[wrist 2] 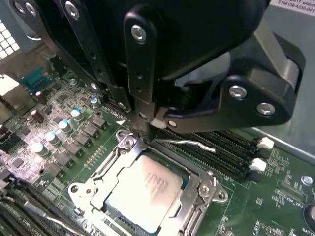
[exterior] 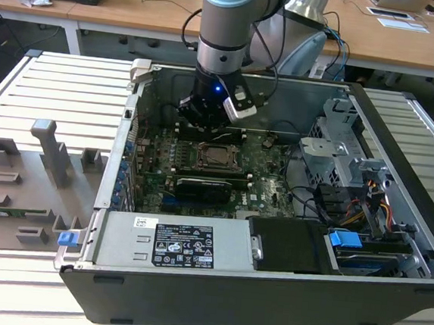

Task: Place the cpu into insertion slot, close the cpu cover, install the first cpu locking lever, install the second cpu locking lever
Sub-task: 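Install the first cpu locking lever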

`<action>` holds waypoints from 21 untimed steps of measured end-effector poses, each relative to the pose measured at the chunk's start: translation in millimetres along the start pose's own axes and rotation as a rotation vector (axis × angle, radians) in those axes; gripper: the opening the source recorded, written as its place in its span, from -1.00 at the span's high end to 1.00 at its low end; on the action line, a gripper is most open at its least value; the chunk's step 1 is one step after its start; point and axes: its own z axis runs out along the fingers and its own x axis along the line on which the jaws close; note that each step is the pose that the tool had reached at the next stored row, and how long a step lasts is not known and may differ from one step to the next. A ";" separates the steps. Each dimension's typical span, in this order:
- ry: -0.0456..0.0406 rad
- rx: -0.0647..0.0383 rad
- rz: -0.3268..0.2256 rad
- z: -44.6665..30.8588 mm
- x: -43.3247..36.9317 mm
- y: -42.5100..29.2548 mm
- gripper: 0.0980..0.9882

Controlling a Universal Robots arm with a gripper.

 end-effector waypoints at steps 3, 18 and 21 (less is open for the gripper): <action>-0.0002 0.000 0.000 0.4 -0.2 2.3 0.98; -0.0006 0.008 0.019 2.7 -33.5 5.6 0.98; -0.0006 0.009 0.023 3.8 -38.0 5.4 0.98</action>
